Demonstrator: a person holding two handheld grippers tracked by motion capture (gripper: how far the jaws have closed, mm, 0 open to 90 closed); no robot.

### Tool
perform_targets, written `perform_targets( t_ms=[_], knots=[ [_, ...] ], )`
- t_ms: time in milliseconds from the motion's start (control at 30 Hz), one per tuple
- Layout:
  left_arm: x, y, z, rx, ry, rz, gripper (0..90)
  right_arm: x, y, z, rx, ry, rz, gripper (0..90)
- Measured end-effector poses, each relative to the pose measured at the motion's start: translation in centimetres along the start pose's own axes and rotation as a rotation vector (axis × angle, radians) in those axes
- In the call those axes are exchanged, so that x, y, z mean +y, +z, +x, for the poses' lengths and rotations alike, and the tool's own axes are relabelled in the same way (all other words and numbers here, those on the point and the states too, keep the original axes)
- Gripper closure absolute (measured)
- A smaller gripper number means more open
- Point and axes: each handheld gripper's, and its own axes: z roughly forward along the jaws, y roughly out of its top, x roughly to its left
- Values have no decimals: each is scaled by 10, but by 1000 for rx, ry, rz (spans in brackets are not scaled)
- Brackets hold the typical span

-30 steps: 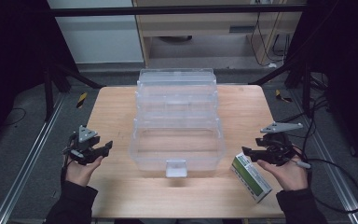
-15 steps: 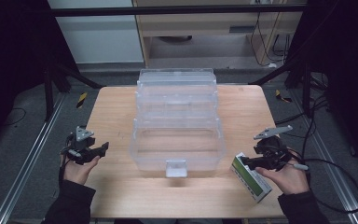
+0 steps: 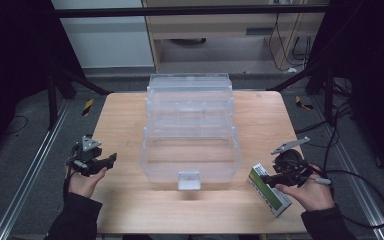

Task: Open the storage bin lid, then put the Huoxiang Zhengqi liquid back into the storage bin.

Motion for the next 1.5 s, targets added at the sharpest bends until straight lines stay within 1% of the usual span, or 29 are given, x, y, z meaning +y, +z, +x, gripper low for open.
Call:
perform_targets(
  t_ms=[67,333,400,500,600,767,867,967,1067,1133,1333,1500],
  knots=[
    [0,0,0,-2,2,0,408,-1,0,0,2,8,11,423],
    [0,1,-2,1,7,8,407,-4,3,0,3,-3,55,425],
    [0,1,-2,1,7,7,406,-5,4,0,1,3,66,424],
    [0,2,-1,-1,7,8,405,-7,6,0,7,0,74,425],
    [-1,3,0,1,3,16,405,-7,7,-1,4,3,87,426],
    [0,2,-1,1,7,12,401,-9,8,-1,7,10,106,430],
    [-1,3,0,0,5,17,400,-9,8,-1,4,11,119,440],
    [-1,3,1,8,3,21,397,-9,10,-1,5,15,137,454],
    [0,2,-1,12,8,20,395,-9,13,-2,3,16,153,466],
    [0,3,-1,11,9,20,396,-9,15,-2,7,28,170,475],
    [-1,5,0,11,8,29,395,-8,19,-1,0,40,200,506],
    [-1,5,0,11,9,29,393,-7,22,-2,6,32,216,537]
  ],
)
